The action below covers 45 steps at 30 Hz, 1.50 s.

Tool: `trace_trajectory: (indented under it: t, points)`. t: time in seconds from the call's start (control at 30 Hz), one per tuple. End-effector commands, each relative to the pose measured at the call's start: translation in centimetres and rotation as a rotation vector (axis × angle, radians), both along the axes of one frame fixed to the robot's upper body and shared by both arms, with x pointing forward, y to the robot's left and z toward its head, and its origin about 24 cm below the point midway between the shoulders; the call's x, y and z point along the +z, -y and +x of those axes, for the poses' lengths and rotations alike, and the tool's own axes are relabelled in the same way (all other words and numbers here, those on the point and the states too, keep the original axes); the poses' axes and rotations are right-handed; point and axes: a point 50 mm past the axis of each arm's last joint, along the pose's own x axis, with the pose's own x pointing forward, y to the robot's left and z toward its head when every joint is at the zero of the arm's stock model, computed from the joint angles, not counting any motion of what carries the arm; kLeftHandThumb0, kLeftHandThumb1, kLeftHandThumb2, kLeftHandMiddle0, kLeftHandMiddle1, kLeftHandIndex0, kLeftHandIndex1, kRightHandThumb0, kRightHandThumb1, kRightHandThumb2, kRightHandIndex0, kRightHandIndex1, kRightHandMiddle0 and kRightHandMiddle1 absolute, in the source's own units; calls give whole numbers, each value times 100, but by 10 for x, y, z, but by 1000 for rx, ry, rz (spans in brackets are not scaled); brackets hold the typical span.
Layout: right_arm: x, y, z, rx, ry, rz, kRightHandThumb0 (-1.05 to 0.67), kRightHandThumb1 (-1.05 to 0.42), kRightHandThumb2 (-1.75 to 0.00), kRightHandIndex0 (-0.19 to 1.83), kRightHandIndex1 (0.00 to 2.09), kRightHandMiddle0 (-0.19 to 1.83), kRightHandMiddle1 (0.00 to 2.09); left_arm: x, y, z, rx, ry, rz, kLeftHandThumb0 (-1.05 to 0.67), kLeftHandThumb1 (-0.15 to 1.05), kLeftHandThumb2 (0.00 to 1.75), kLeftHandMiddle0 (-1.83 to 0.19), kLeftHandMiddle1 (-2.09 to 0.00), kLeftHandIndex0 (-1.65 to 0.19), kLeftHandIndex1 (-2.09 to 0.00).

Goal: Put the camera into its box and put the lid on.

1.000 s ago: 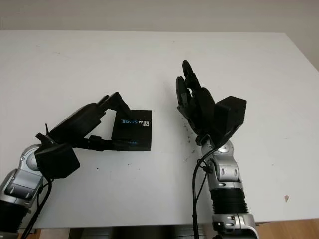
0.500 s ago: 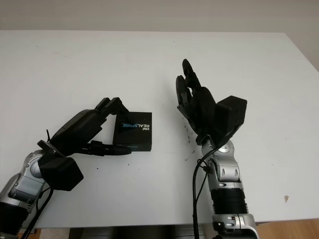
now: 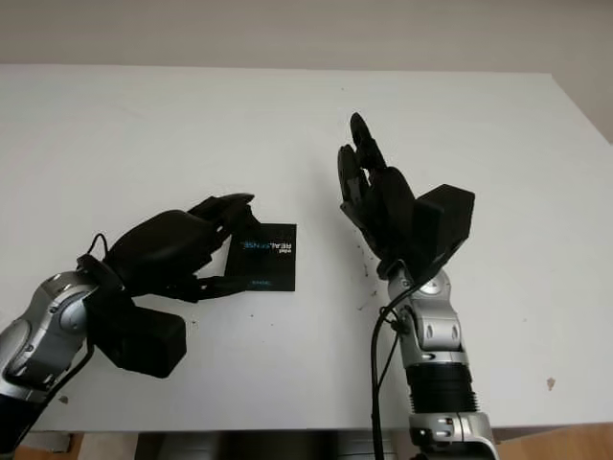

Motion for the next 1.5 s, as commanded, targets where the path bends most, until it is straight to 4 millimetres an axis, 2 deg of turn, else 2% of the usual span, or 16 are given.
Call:
trace_trajectory:
  t: [0.0, 0.13, 0.27, 0.6, 0.77, 0.8, 0.83, 1.03, 1.2, 1.33, 1.47]
  points:
    - [5, 2, -1, -1, 23, -6, -65, -105, -59, -10, 5, -9, 5, -23, -12, -2, 53, -128, 107, -87, 105, 76, 19, 0, 19, 0]
    - [4, 2, 0, 4, 31, -5, -64, -105, -60, -11, 5, -9, 5, -23, -12, -1, 52, -173, 135, -91, 105, 79, 19, 0, 19, 0]
    - [5, 2, -1, 1, 28, -7, -65, -105, -60, -10, 5, -9, 5, -18, -13, 0, 56, -205, 81, -94, 105, 81, 19, 0, 19, 0]
    - [6, 2, -1, -6, 39, -3, -65, -105, -59, -10, 6, -8, 6, 23, -21, -3, 44, -190, -388, -88, 105, 77, 19, 0, 19, 0]
    - [5, 1, -1, -6, 41, 0, -66, -105, -60, -11, 5, -10, 5, 32, -31, 0, 116, -121, -597, -86, 105, 75, 19, 0, 19, 0]
    - [5, 1, -1, -11, 38, 0, -66, -105, -60, -12, 5, -10, 5, 33, -34, 1, 135, -110, -664, -85, 105, 74, 19, 0, 19, 0]
    - [5, 1, -1, -18, 35, 0, -66, -105, -59, -12, 5, -11, 5, 34, -36, 2, 146, -100, -727, -85, 105, 71, 11, -4, 19, 0]
    - [7, 2, -2, -42, 43, -27, -67, -105, -65, -18, 1, -17, 2, 37, -44, 10, 205, -29, -998, -78, 105, 68, 19, 0, 19, 0]
    - [11, 5, -3, -64, 56, -66, -74, -105, -67, -19, 0, -19, 0, 36, -53, 22, 277, -35, -1274, -80, 105, 62, 19, 0, 19, 0]
    - [15, 6, -4, -78, 66, -85, -77, -105, -72, -19, 0, -19, 0, 32, -55, 31, 300, -38, -1410, -77, 105, 65, 19, 0, 19, 0]
    - [18, 10, -5, -94, 61, -72, -79, -105, -73, -19, 0, -19, 0, 24, -57, 40, 322, -23, -1466, -78, 105, 69, 19, 0, 19, 0]
